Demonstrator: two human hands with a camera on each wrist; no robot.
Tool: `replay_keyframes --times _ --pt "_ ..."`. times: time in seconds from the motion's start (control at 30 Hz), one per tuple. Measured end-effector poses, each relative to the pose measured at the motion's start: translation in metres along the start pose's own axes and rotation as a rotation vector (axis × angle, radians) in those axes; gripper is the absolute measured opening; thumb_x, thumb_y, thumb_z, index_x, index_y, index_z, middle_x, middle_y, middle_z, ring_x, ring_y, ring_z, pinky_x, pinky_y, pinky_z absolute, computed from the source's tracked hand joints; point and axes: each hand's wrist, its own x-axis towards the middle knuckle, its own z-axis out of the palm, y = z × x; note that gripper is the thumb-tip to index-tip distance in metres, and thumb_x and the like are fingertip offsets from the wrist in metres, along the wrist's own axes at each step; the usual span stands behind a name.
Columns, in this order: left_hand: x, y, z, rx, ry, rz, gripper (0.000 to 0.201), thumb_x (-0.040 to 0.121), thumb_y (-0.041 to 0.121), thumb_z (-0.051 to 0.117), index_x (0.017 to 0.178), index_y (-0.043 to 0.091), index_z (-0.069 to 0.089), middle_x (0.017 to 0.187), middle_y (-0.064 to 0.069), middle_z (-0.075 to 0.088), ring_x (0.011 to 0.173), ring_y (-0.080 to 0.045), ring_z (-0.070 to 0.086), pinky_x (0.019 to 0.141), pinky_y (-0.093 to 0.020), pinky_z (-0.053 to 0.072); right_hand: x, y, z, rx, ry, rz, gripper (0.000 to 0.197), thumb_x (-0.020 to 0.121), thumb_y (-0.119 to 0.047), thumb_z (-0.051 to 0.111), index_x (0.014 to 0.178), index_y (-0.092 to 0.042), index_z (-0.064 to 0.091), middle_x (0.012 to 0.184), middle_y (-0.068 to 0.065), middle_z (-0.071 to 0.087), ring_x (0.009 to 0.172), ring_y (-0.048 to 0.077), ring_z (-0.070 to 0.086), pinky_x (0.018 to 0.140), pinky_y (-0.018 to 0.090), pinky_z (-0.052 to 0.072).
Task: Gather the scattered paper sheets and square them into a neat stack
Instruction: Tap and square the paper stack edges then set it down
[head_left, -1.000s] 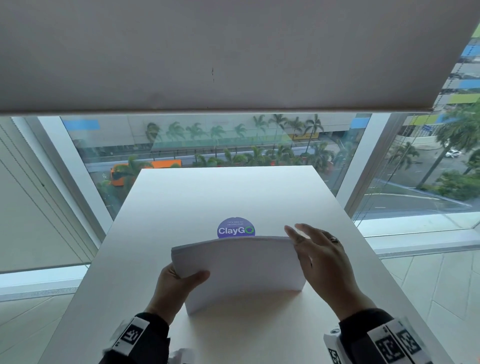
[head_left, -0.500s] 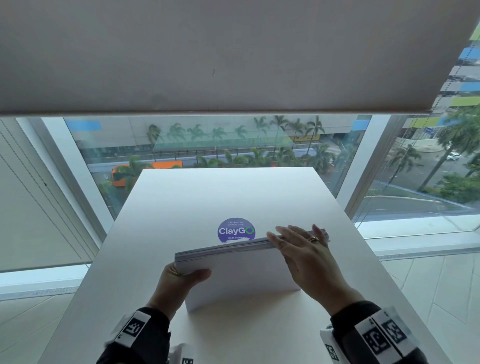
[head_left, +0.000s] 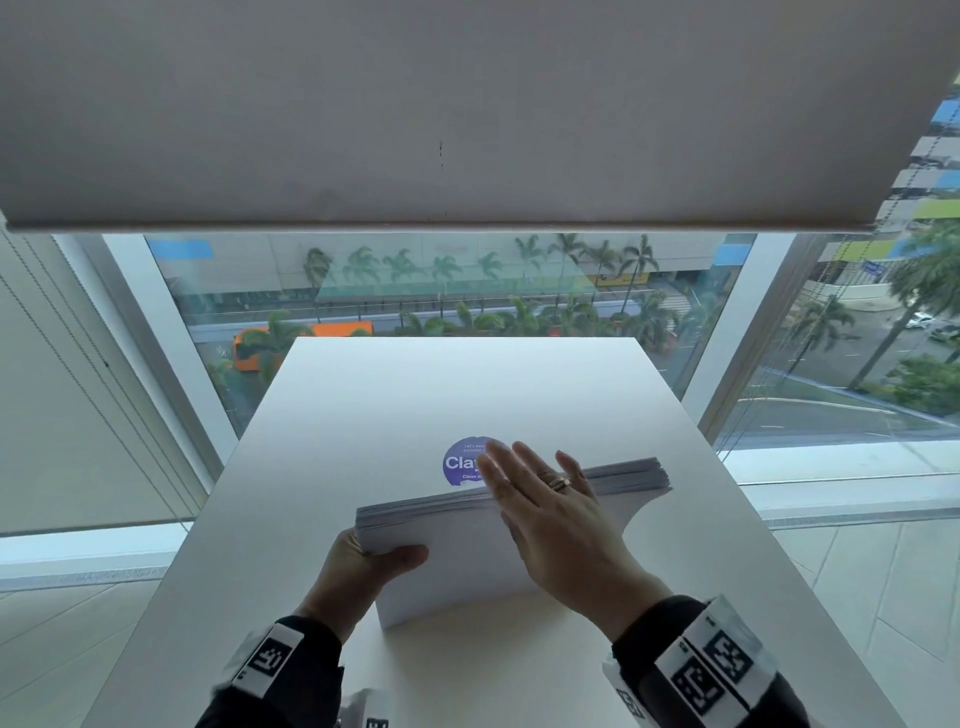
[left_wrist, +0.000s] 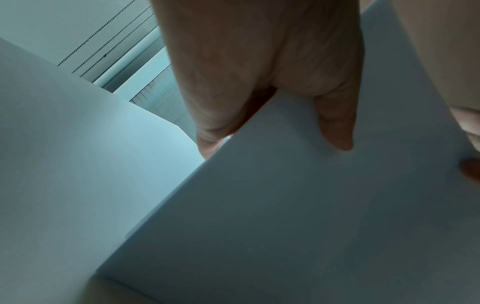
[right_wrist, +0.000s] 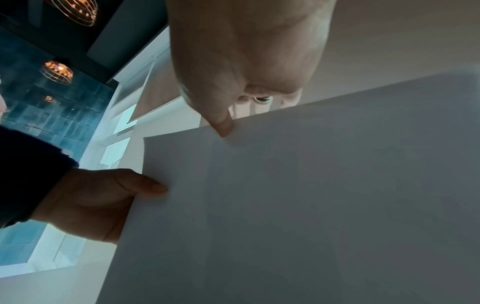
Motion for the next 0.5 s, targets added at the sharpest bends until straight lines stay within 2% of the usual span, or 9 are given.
replay_keyframes --times 0.07,0.17,0.23,0.3,0.37,0.43,0.5 --pt "-0.001 0.001 0.000 0.001 -0.011 -0.004 0.036 0.035 0.024 0.079 0.071 0.025 0.078 0.072 0.002 0.076 0.068 -0.007 0.069 0.062 -0.017 0.055 0.004 -0.005 -0.003 0.002 -0.010 -0.049 0.053 0.078 -0.020 0.046 0.131 -0.022 0.044 0.133 -0.005 0.058 0.117 0.015 0.060 0.097 0.041 0.046" --pt "-0.002 0.001 0.000 0.001 -0.021 -0.016 0.033 0.039 0.018 0.080 0.072 0.024 0.079 0.073 0.000 0.076 0.069 -0.008 0.070 0.063 -0.017 0.055 0.009 -0.013 -0.005 -0.010 -0.058 -0.096 0.060 0.078 -0.020 0.047 0.136 -0.021 0.036 0.138 -0.005 0.054 0.122 0.015 0.056 0.096 0.043 0.046" --pt "-0.003 0.002 -0.001 0.009 -0.023 -0.015 0.035 0.038 0.023 0.080 0.073 0.023 0.079 0.075 -0.001 0.076 0.070 -0.009 0.070 0.064 -0.018 0.056 0.012 -0.018 -0.006 -0.028 -0.080 -0.160 0.057 0.079 -0.023 0.046 0.135 -0.021 0.036 0.136 -0.006 0.055 0.120 0.014 0.058 0.095 0.045 0.047" --pt "-0.004 0.003 -0.002 0.019 -0.033 -0.018 0.034 0.039 0.022 0.080 0.073 0.025 0.079 0.075 -0.001 0.076 0.070 -0.009 0.070 0.064 -0.018 0.055 0.014 -0.020 -0.007 -0.018 -0.103 -0.197 0.062 0.077 -0.024 0.057 0.136 -0.022 0.036 0.139 -0.006 0.052 0.122 0.014 0.056 0.096 0.045 0.047" --pt "-0.004 0.004 -0.002 0.021 -0.050 -0.020 0.031 0.044 0.014 0.079 0.073 0.026 0.079 0.074 0.000 0.076 0.069 -0.008 0.070 0.063 -0.016 0.054 0.017 -0.022 -0.008 -0.024 -0.135 -0.226 0.071 0.073 -0.025 0.067 0.137 -0.025 0.037 0.142 -0.007 0.048 0.124 0.015 0.054 0.095 0.046 0.047" --pt "-0.005 0.004 -0.002 0.033 -0.059 -0.028 0.030 0.044 0.013 0.079 0.073 0.024 0.078 0.073 0.000 0.075 0.069 -0.007 0.069 0.062 -0.016 0.053 0.020 -0.024 -0.009 -0.010 -0.161 -0.251 0.072 0.069 -0.023 0.071 0.134 -0.027 0.043 0.139 -0.008 0.052 0.120 0.015 0.058 0.090 0.045 0.052" --pt "-0.005 0.005 -0.002 0.034 -0.066 -0.040 0.028 0.047 0.009 0.077 0.073 0.022 0.078 0.074 -0.001 0.075 0.069 -0.008 0.069 0.062 -0.016 0.053 0.022 -0.024 -0.007 -0.005 -0.182 -0.266 0.073 0.069 -0.022 0.071 0.135 -0.029 0.041 0.140 -0.008 0.051 0.119 0.015 0.058 0.090 0.043 0.052"
